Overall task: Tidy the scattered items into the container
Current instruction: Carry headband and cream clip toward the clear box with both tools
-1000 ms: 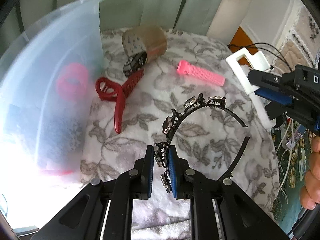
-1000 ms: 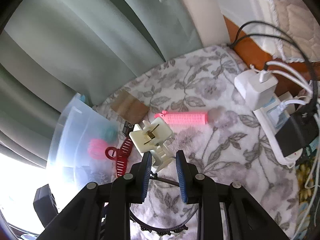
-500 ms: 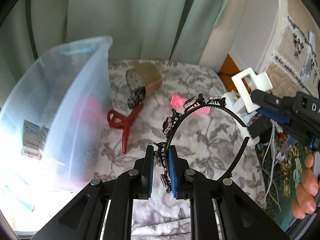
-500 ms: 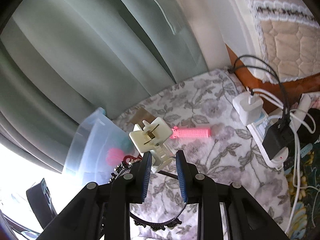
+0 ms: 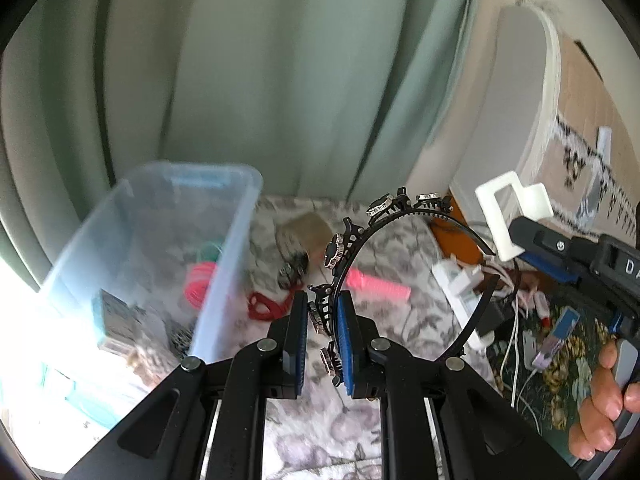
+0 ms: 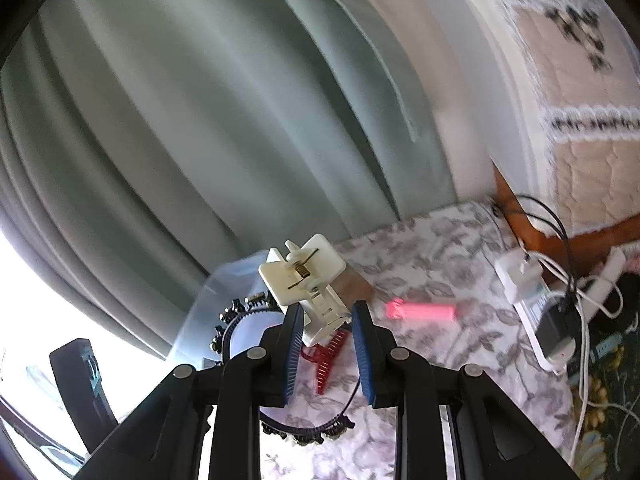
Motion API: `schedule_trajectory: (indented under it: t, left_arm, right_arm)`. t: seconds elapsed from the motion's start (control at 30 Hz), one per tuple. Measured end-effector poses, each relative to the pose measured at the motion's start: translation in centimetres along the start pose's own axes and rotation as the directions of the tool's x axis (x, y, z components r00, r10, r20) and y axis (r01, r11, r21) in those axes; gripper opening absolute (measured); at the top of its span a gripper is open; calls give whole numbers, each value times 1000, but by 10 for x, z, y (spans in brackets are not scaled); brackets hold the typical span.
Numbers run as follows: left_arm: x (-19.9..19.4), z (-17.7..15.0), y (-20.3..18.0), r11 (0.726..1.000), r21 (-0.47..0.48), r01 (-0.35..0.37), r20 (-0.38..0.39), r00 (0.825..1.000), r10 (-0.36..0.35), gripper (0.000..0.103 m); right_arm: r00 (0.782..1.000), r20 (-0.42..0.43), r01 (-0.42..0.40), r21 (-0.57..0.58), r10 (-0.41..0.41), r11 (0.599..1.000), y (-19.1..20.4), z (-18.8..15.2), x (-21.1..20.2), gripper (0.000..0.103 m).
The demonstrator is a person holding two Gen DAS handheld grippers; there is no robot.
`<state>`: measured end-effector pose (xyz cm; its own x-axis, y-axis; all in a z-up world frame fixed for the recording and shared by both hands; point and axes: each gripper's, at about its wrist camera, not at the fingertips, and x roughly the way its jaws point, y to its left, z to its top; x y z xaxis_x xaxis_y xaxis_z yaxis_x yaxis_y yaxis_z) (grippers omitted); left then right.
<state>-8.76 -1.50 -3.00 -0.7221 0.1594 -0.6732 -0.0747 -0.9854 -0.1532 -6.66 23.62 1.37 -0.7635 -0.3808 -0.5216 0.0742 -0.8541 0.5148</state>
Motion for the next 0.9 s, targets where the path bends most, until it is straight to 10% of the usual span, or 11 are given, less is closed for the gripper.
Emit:
schedule_trajectory:
  t: [0.9]
  left_arm:
    - [-51, 7, 140, 945, -291, -148, 148, 969, 197, 15]
  right_arm:
    - [992, -67, -123, -205, 111, 971, 123, -3, 37, 27]
